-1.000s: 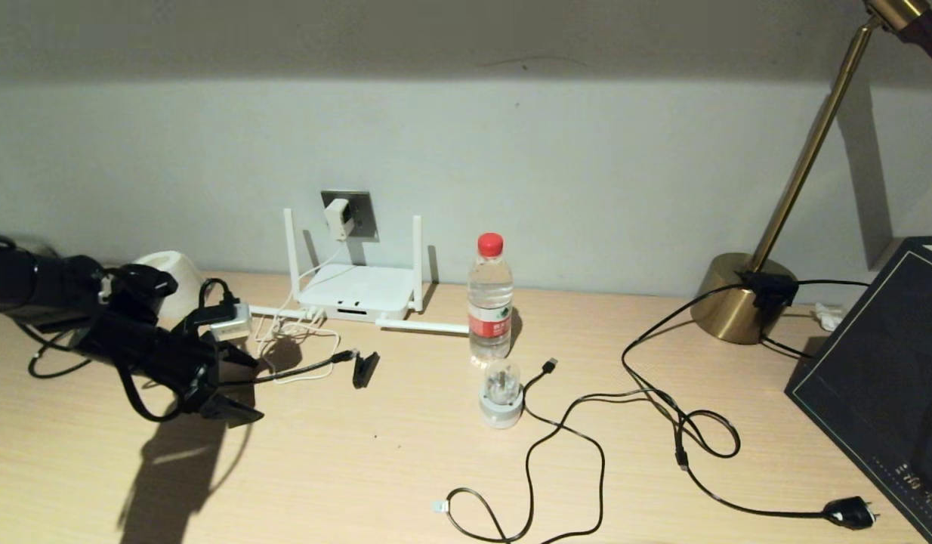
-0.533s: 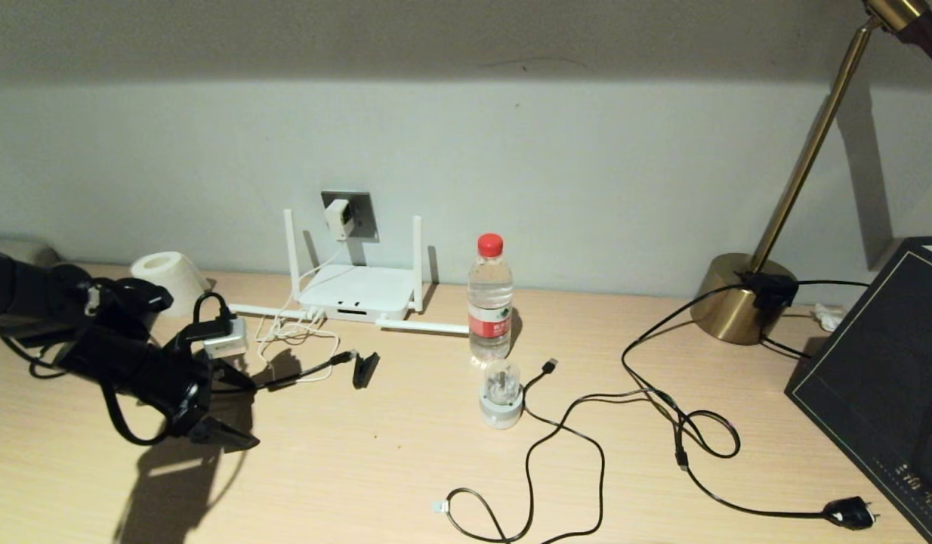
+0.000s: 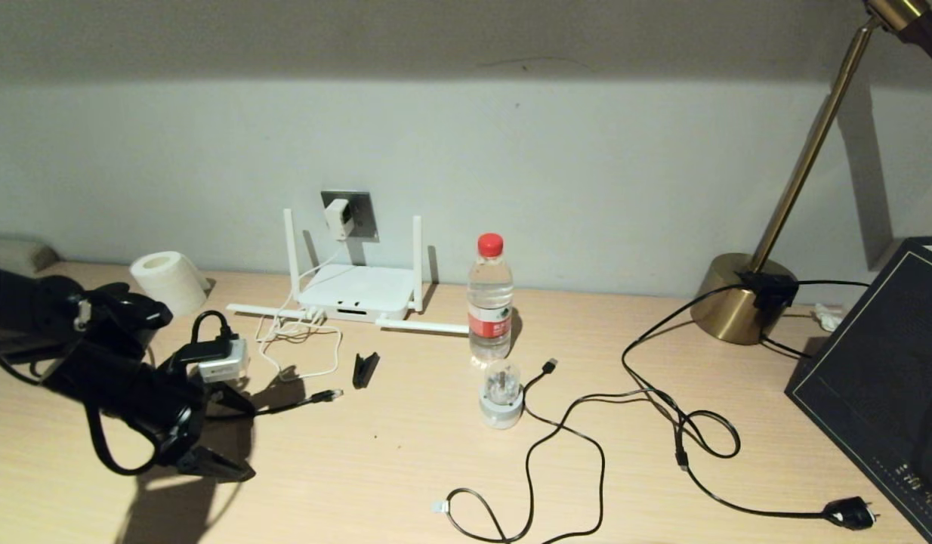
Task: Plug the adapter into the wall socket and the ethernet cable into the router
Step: Hand it to the other hand
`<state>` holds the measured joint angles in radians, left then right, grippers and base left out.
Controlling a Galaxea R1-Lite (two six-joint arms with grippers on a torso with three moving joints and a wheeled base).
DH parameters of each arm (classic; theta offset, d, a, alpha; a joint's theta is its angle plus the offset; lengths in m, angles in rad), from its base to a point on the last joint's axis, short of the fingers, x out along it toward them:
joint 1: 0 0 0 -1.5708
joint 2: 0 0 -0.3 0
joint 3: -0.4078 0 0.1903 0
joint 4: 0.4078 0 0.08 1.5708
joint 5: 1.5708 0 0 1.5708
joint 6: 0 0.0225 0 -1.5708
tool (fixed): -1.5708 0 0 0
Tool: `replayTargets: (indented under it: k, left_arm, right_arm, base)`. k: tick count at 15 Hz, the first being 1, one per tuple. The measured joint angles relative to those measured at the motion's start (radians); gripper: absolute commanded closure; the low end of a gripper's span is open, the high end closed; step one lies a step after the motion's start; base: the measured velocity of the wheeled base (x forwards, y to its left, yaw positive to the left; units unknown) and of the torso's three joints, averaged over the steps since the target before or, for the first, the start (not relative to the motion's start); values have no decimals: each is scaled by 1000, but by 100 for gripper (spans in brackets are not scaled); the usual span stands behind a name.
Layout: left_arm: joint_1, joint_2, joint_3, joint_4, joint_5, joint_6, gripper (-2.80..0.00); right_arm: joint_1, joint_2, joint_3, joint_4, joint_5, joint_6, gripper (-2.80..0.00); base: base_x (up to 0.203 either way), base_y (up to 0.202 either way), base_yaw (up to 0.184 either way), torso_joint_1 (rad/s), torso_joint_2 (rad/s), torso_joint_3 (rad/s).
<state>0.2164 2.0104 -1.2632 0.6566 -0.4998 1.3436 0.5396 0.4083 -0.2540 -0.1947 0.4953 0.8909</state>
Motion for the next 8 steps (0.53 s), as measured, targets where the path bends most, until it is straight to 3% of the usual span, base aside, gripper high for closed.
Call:
replayTargets:
  k: [6, 8]
  left_arm:
    - [-113, -26, 34, -15, 1, -3, -280]
    - [-127, -31, 34, -25, 34, -3, -280]
  right_arm:
    - [0, -11, -2, 3, -5, 1, 0]
    - [0, -13, -2, 3, -7, 1, 0]
  base:
    - [0, 0, 0, 0, 0, 0]
    - [0, 0, 0, 0, 0, 0]
